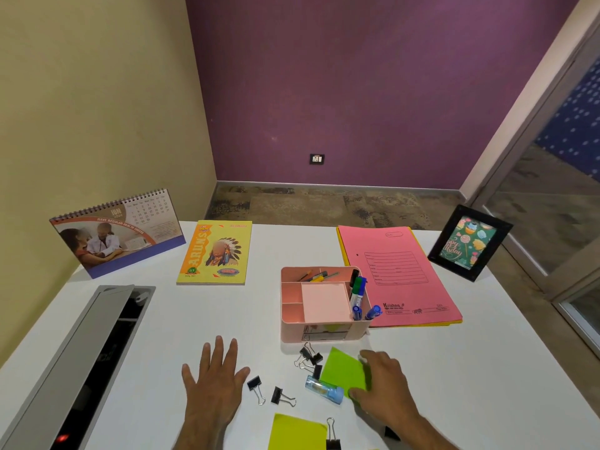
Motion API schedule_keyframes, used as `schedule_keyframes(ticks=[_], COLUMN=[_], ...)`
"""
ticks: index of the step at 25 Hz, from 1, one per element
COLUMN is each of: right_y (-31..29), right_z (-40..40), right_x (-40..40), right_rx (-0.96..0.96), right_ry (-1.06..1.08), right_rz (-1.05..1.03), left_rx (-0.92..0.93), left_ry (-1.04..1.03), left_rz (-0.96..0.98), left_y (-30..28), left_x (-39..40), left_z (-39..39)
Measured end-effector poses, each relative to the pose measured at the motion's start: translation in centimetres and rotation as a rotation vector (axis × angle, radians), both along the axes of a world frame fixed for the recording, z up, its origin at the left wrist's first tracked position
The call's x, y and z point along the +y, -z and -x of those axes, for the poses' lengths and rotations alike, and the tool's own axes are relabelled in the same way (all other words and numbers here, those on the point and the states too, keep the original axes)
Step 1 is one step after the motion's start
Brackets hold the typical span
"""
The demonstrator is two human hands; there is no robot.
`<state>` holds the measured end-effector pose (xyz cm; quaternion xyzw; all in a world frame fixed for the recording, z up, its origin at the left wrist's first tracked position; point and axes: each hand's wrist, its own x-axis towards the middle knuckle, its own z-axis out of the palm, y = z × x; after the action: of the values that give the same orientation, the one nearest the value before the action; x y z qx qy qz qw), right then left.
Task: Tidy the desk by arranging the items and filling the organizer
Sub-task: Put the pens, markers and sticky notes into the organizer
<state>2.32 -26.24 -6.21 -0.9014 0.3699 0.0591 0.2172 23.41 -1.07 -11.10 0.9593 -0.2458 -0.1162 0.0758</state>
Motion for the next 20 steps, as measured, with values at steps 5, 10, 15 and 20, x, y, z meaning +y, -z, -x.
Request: schedule_keyframes(ticks=[5, 10, 15, 20], right_y=[0.3, 0.0, 0.8, -1.2], right_z=[0.0, 0.1, 0.6, 0.3], right_x=[-0.5, -0.8, -0.2, 0.9], right_rx=[0.148, 0.014, -0.327, -0.705], right_ry=[0.11, 0.14, 0.205, 0.449], right_rz=[-0.039, -0.127, -0.111, -0.542], left_rx=[0.173, 0.127, -0.035, 0.167], left_ry=[-0.061, -0.092, 0.095, 0.307], left_rz=[0.024, 0.32, 0.712, 0.776], left_y=[-2.6, -2.8, -6.0, -9.3], left_x=[-0.7, -1.8, -5.5, -9.7], left_z=[-0.1, 0.5, 3.1, 4.8])
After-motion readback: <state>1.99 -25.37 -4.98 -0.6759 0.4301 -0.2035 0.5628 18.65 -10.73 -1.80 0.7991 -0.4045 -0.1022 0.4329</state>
